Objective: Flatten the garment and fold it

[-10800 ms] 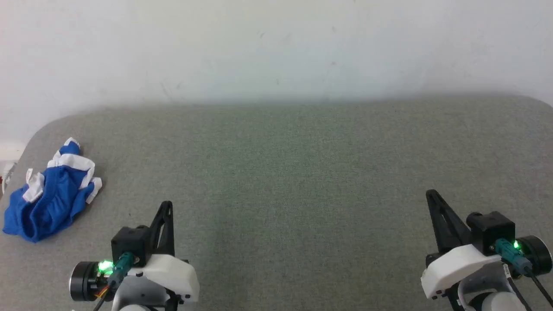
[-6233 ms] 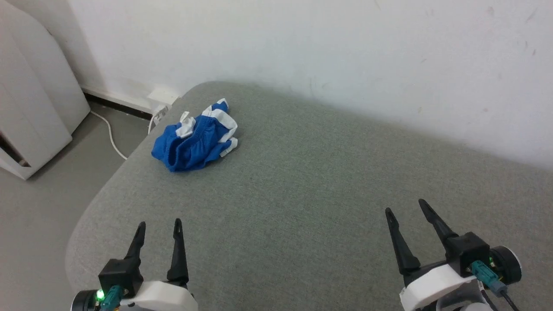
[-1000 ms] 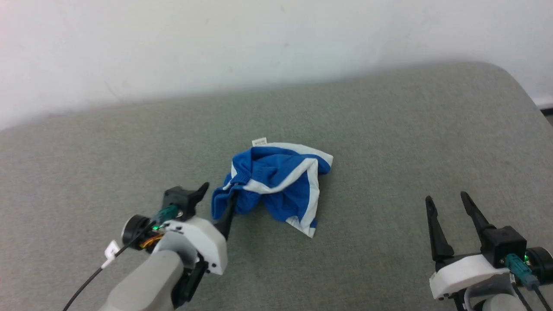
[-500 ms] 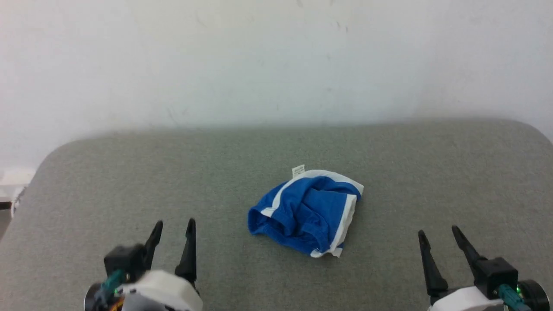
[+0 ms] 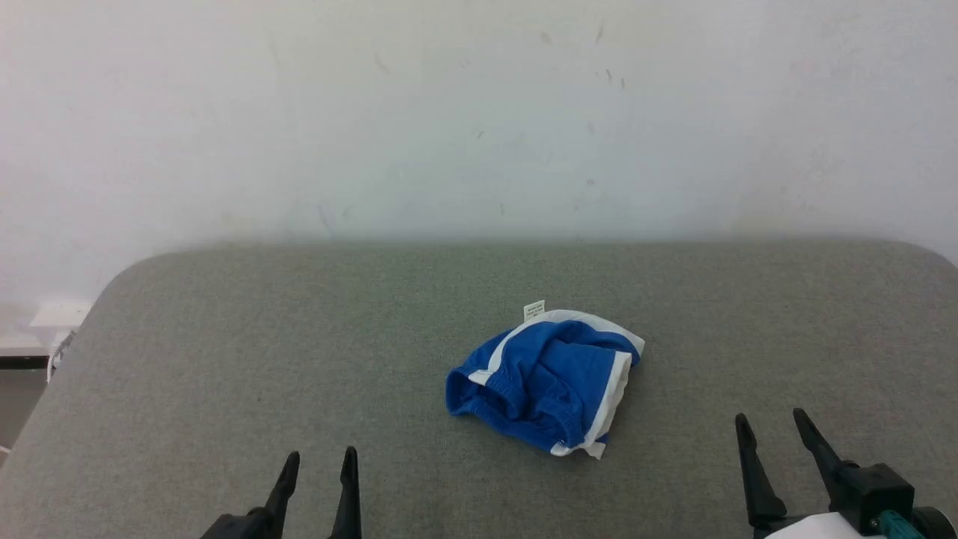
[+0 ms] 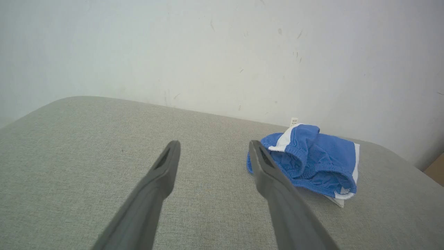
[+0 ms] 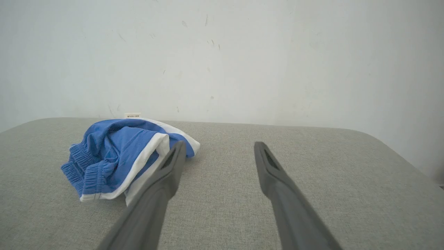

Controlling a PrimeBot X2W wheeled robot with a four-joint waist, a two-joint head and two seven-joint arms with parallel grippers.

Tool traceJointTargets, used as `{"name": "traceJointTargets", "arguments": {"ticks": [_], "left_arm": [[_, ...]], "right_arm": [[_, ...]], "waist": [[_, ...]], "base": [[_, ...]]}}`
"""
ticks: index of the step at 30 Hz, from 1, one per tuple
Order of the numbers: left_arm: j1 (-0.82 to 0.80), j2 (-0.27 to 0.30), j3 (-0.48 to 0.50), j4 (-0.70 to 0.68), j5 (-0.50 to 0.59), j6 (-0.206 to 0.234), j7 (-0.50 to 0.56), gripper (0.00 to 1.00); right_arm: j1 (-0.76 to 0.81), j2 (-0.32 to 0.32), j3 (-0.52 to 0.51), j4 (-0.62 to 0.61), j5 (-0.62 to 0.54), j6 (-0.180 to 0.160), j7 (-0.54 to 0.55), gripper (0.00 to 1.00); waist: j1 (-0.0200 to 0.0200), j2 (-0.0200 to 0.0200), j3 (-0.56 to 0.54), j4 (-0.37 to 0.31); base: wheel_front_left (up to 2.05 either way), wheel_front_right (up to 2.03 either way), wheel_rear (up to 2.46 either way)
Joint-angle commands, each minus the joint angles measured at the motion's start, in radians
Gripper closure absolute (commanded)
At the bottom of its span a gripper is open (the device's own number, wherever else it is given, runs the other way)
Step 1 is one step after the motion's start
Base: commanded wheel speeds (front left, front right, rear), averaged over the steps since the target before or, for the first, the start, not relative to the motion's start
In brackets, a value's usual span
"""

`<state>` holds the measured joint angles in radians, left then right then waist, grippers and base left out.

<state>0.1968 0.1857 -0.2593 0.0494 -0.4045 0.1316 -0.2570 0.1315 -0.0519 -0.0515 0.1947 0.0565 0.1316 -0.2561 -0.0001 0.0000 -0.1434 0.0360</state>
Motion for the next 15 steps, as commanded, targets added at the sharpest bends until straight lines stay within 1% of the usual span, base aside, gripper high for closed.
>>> {"name": "traceJointTargets", "arguments": {"ticks": [1, 4, 7, 9, 10, 12, 15], "left_arm": [[0.005, -0.014, 0.018, 0.003, 0.026, -0.021, -0.005, 0.0], [-0.003, -0.028, 0.033, 0.017, 0.056, -0.057, -0.005, 0.0], [-0.027, -0.009, -0.027, 0.066, 0.092, -0.125, -0.003, 0.0], [-0.061, -0.011, -0.071, 0.083, 0.1, -0.163, 0.027, 0.0], [-0.061, -0.011, -0.071, 0.083, 0.1, -0.163, 0.027, 0.0], [-0.104, -0.017, -0.11, 0.085, 0.103, -0.192, 0.076, 0.0], [-0.172, -0.026, -0.172, 0.072, 0.108, -0.218, 0.181, 0.0]], "right_arm": [[0.002, 0.002, 0.007, -0.008, 0.008, -0.001, -0.004, 0.0], [-0.005, 0.002, 0.014, -0.01, 0.005, -0.001, -0.005, 0.0], [-0.015, 0.002, 0.019, -0.013, -0.001, -0.001, -0.005, 0.0], [-0.021, 0.002, 0.023, -0.015, -0.005, -0.001, -0.005, 0.0], [-0.021, 0.002, 0.023, -0.015, -0.005, -0.001, -0.005, 0.0], [-0.029, 0.002, 0.028, -0.017, -0.009, -0.001, -0.005, 0.0], [-0.045, 0.002, 0.032, -0.021, -0.013, -0.001, -0.005, 0.0]], "waist": [[0.0001, 0.0, 0.009, 0.001], [0.0001, 0.0, 0.024, -0.001], [0.0001, 0.0, 0.042, -0.007], [0.0001, 0.0, 0.058, -0.012], [0.0001, 0.0, 0.058, -0.012], [0.0001, 0.0, 0.076, -0.02], [0.0001, 0.0, 0.111, -0.037]], "base": [[0.0, 0.0, 0.0], [0.0, 0.0, 0.0], [0.0, 0.0, 0.0], [0.0, 0.0, 0.0], [0.0, 0.0, 0.0], [0.0, 0.0, 0.0], [0.0, 0.0, 0.0]]}}
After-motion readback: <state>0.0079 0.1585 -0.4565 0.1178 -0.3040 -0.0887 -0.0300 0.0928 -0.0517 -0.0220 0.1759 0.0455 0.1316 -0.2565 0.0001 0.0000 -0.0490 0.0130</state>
